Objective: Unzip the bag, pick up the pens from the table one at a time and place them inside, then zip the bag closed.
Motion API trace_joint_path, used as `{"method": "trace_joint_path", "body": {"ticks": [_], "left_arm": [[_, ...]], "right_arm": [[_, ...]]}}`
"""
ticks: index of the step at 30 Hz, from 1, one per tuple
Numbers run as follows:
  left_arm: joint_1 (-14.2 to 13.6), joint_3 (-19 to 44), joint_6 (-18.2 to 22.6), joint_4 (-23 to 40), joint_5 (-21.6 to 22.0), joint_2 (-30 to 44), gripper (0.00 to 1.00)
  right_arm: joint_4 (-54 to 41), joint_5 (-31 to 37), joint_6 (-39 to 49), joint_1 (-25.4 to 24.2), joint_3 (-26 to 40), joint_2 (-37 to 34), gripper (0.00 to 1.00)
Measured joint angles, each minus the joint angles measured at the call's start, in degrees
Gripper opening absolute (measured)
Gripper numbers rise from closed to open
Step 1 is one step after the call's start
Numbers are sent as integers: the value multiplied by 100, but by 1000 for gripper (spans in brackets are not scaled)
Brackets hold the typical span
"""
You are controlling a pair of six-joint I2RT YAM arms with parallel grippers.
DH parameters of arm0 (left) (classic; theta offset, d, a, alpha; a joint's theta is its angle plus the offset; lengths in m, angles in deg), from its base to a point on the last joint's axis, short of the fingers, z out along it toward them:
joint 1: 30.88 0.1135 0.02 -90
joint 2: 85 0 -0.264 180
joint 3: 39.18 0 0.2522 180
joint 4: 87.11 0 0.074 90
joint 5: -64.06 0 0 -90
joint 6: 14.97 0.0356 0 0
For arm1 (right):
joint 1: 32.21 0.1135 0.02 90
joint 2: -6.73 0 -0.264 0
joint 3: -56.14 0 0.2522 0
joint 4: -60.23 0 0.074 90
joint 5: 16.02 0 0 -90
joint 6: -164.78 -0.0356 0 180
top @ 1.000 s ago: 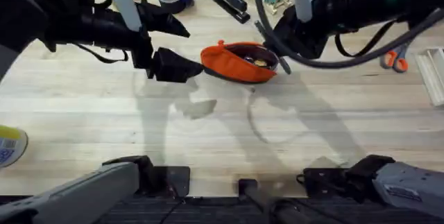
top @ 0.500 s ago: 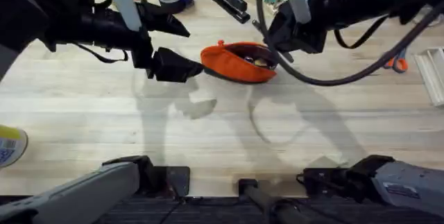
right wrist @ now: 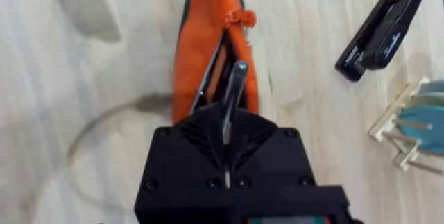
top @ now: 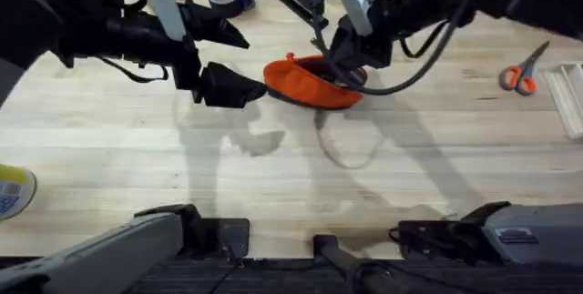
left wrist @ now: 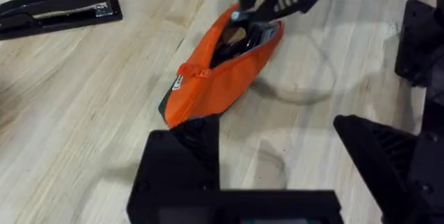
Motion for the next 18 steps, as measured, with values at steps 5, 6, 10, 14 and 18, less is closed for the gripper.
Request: {"method": "trace_joint_path", "body": {"ticks": [5,6,10,14,18], "left_arm": [[0,0,0,0,0,0,995],[0,0,0,0,0,0,995],[0,0,0,0,0,0,995],[0,0,0,0,0,0,995],[0,0,0,0,0,0,995]], "right_arm": [[114,-13,197,0,0,-313,31],[120,-47,216,0,0,-375,31],[127,-184,257,0,0,-607,31],[143,-245,283,0,0,-778,31],[157,-263,283,0,0,-845,31]]}}
